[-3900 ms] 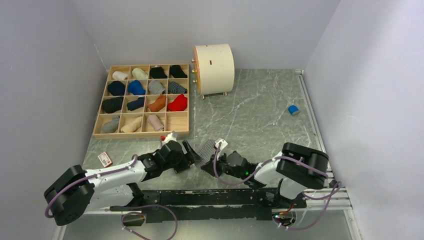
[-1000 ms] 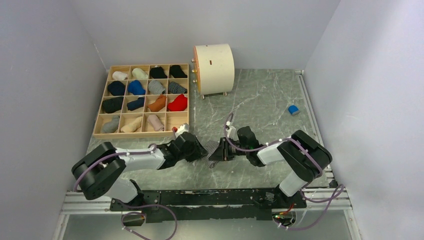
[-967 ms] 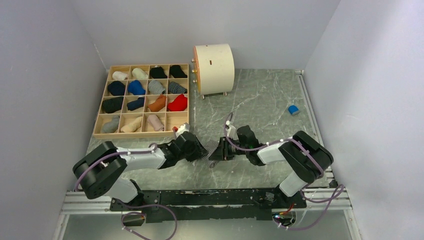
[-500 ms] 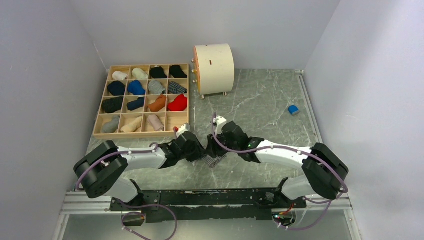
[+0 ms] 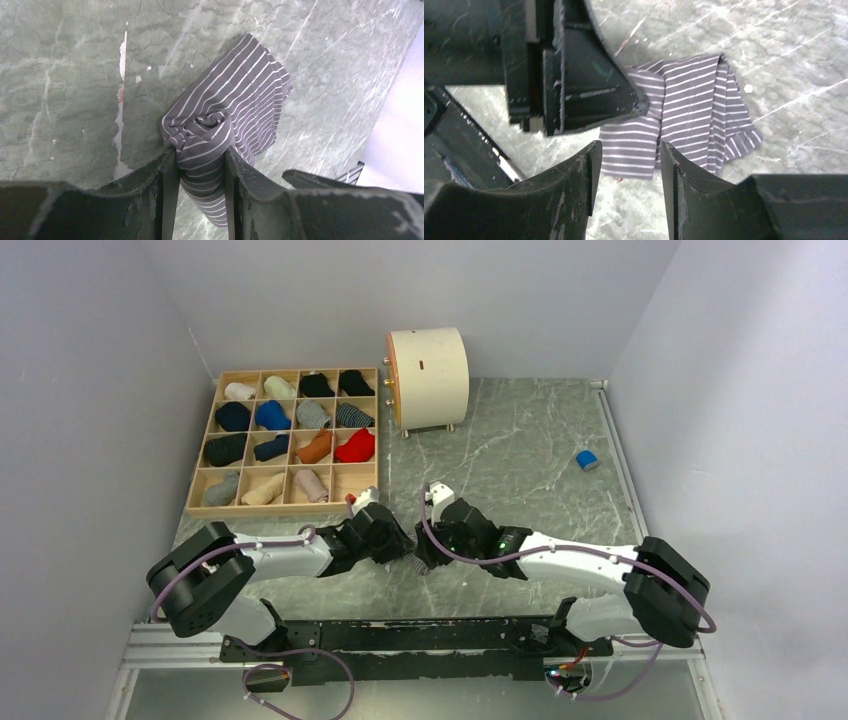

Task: Roll the underwear
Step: Roll the underwear to the center of the board.

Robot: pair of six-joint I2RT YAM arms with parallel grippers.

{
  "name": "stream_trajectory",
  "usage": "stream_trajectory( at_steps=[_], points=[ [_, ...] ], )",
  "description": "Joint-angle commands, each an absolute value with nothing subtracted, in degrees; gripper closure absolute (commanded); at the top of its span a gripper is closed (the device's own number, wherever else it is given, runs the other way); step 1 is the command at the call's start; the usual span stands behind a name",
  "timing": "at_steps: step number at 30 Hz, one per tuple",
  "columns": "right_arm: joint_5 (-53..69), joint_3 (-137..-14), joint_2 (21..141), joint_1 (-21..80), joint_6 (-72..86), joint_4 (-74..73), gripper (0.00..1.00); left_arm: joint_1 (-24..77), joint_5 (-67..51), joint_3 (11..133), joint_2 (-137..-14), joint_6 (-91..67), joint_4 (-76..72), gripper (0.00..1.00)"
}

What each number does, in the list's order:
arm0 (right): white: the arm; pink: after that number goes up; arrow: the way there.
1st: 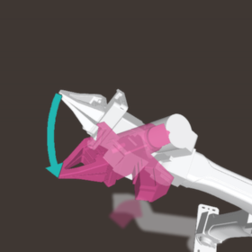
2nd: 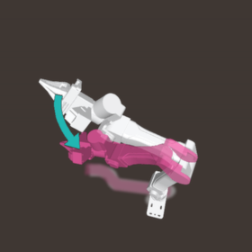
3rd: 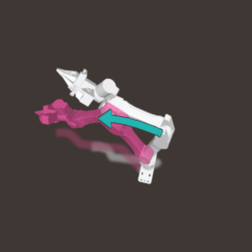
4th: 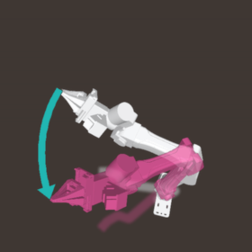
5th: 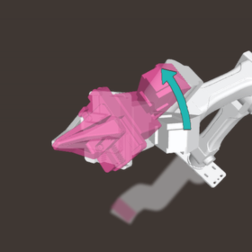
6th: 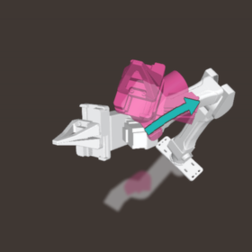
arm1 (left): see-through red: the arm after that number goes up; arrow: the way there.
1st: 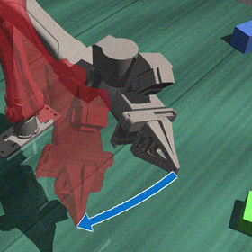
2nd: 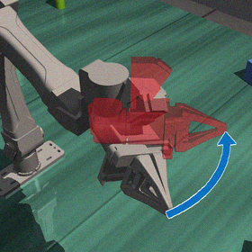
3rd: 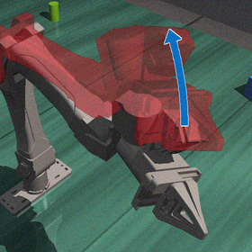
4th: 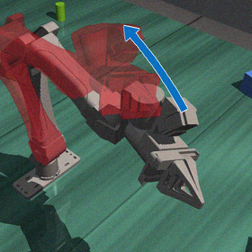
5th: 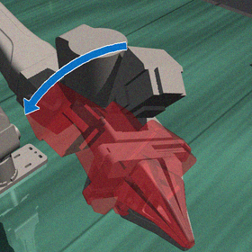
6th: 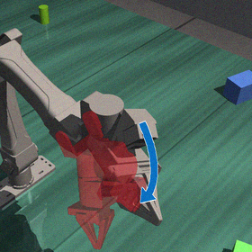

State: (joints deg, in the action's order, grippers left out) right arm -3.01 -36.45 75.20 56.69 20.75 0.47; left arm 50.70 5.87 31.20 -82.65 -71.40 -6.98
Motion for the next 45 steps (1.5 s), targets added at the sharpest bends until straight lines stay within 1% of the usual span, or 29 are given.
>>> stream_trajectory(
  at_steps=[1, 5, 11, 17, 18, 20, 22, 24, 26, 29, 32, 37, 40, 42, 45],
  points=[
    [-0.43, -34.57, 71.37, 57.35, 20.26, 1.6, 0.5, 50.82, 6.0, 30.67, -82.48, -71.87, -4.26, 0.61],
    [-0.26, -33.95, 71.92, 57.81, 20.47, 3.78, 0.5, 50.86, 6.22, 30.67, -82.4, -71.97, -4.06, 0.6],
    [-1.34, -38.0, 76.84, 59.23, 18.31, 2.34, 0.5, 50.8, 6.21, 31.27, -82.7, -71.72, -3.64, 0.61],
    [-2.98, -38.17, 80.59, 60.3, 18.33, 2.81, 0.53, 50.82, 6.14, 31.44, -82.24, -71.91, -3.27, 0.6],
    [-3.68, -37.74, 80.86, 60.36, 18.71, 2.81, 0.54, 50.83, 6.14, 31.46, -82.06, -71.9, -3.18, 0.6],
    [-4.9, -37.43, 81.76, 60.23, 19.0, 2.03, 0.61, 50.83, 5.96, 31.46, -81.64, -72.02, -2.97, 0.59],
    [-4.86, -36.65, 82.23, 59.94, 19.58, 1.83, 0.75, 50.8, 5.85, 31.46, -81.21, -72.14, -2.71, 0.56],
    [0.66, -34.41, 81.63, 57.58, 20.99, 4.95, 0.84, 50.84, 5.93, 31.55, -80.7, -72.25, -2.4, 0.5],
    [10.76, -31.39, 81.29, 52.7, 23.1, 10.26, 0.89, 50.86, 5.93, 31.43, -80.04, -72.12, -2.83, 0.42],
    [23.39, -27.26, 81.56, 45.22, 26.82, 18.12, 0.91, 50.87, 5.71, 30.9, -78.57, -71.92, -4.87, 0.34],
    [30.36, -25.31, 82.99, 40.62, 29.21, 22.72, 0.91, 50.84, 5.78, 30.86, -77.54, -71.14, -7.19, 0.31],
    [37.2, -21.98, 86.49, 33.64, 33.54, 29.1, 0.91, 50.88, 5.82, 32.95, -79.09, -69.79, -7.24, 0.33],
    [38.99, -20.35, 87.35, 30.62, 35.3, 31.59, 0.91, 50.85, 5.3, 33.36, -80.77, -69.65, -8.12, 0.39],
    [38.79, -20.8, 87.24, 30.41, 34.74, 30.62, 0.89, 50.86, 5.07, 34.05, -82.27, -69.44, -8.06, 0.43],
    [38.65, -22.24, 86.2, 30.41, 33.0, 27.37, 0.85, 50.78, 4.92, 35.35, -84.81, -69.12, -8.05, 0.48]
  ],
)
